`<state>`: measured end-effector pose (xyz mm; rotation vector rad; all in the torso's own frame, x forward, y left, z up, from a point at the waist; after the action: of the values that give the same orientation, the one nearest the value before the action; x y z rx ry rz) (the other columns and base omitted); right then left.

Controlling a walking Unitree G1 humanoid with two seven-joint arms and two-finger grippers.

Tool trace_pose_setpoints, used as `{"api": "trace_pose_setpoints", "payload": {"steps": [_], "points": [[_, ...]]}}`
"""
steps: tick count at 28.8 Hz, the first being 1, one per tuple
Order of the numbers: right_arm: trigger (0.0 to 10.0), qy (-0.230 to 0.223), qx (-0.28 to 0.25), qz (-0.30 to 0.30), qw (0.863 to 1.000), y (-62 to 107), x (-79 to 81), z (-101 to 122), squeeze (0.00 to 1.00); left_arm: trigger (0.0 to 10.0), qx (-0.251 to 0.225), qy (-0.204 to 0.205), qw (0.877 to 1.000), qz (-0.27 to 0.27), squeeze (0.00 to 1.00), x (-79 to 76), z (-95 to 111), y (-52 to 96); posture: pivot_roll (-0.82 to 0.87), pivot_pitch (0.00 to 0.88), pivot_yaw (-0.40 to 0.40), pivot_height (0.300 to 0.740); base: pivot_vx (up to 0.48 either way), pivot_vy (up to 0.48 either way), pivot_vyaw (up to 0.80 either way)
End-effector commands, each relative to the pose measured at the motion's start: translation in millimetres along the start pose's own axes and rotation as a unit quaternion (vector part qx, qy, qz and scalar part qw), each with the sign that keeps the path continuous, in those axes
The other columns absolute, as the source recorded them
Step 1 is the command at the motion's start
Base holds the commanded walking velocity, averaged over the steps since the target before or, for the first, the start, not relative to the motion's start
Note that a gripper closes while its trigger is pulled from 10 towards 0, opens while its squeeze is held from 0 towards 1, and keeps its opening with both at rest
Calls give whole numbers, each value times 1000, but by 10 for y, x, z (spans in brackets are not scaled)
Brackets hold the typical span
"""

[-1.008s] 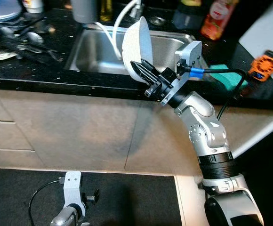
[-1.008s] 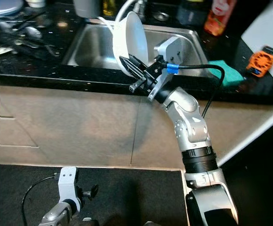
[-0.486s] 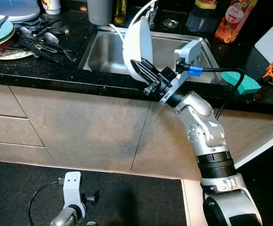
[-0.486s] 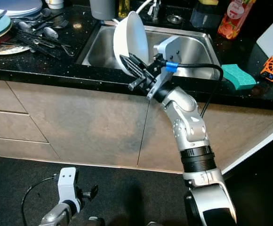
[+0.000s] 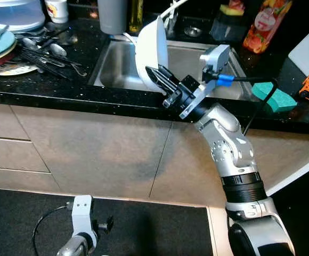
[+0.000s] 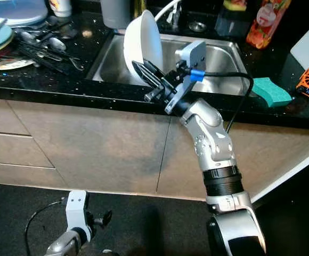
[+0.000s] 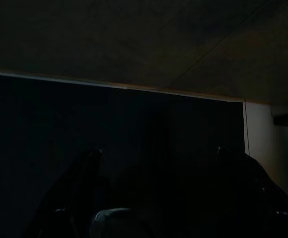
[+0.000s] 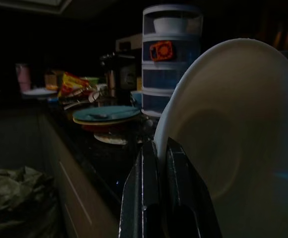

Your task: Kitchen organization

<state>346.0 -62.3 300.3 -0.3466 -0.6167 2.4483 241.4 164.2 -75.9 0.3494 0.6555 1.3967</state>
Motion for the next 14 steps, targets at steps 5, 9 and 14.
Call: {"api": "trace_pose_setpoints", "payload": {"steps": [5, 9, 14], "points": [[10000, 1, -28, 26, 999, 13, 49, 141, 0, 10000, 7, -1, 1000, -8, 0, -43, -55, 8, 54, 79, -84, 740, 302, 0, 475], [10000, 0, -28, 33, 999, 18, 64, 144, 0, 10000, 7, -2, 1000, -8, 0, -42, -57, 9, 54, 76, -84, 740, 301, 0, 781], [10000, -2, -32, 31, 999, 17, 59, 155, 0, 10000, 7, -3, 1000, -8, 0, -41, -57, 10, 54, 75, -84, 740, 305, 0, 685]]}}
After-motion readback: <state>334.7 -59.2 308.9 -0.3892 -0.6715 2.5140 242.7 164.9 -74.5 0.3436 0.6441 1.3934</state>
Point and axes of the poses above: a point about 5 cm out from each wrist's last joint towards the gripper, its own y axis pointing back from the gripper into the wrist, its own z axis along the axis of the wrist's last joint, x = y × z, the point moved 3 cm from there along -y, pointing out of the wrist towards the gripper
